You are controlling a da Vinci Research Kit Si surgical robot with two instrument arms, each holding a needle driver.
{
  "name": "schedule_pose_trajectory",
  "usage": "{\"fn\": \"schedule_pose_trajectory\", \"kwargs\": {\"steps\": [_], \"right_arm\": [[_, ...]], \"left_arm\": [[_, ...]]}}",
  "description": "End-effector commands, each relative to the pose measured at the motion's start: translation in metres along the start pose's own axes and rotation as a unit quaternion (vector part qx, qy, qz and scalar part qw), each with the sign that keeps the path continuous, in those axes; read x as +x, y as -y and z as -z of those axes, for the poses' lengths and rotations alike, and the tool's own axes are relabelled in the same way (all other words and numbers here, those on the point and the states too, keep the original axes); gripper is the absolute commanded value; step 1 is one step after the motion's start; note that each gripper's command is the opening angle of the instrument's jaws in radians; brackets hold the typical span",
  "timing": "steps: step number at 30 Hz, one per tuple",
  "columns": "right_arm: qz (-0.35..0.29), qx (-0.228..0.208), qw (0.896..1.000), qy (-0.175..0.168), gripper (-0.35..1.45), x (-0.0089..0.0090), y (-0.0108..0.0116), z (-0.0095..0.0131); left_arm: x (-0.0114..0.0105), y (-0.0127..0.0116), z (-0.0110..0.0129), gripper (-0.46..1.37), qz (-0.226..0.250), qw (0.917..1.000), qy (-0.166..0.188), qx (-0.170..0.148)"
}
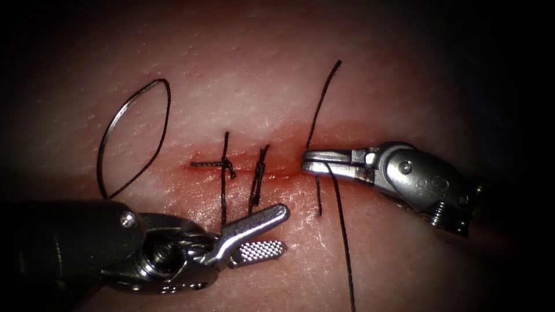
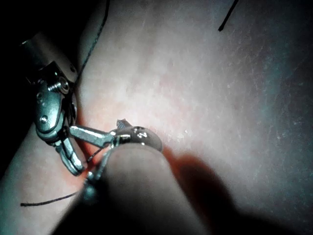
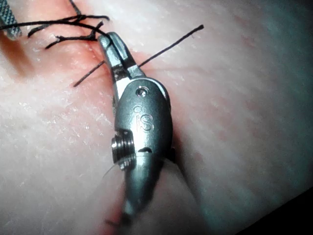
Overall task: Wound Closure
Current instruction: Use the right gripper to handoff a longer length of suture to the left gripper
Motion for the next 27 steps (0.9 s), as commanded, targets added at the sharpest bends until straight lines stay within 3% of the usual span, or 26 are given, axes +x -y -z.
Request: {"fn": "schedule_pose_trajectory", "kwargs": {"steps": [1,7,19,27], "right_arm": [[0.0,-0.003,1.0,0.0,-0.35,0.0,0.0,0.0],[0.0,-0.004,1.0,0.001,-0.35,-0.0001,-0.0001,-0.0001],[0.007,-0.005,1.0,0.002,-0.35,-0.0012,0.0001,-0.0004],[0.009,-0.006,1.0,0.002,-0.35,-0.0015,0.0003,-0.0008]], "left_arm": [[0.0001,-0.0003,-0.0001,0.76,0.0,1.0,-0.001,-0.003],[0.0021,-0.0019,-0.0011,0.79,0.008,0.9999,-0.011,-0.004],[0.0068,-0.0004,-0.0008,0.88,0.014,0.9997,-0.018,-0.006],[0.0078,-0.0003,-0.0011,0.88,0.015,0.9996,-0.022,-0.006]]}}
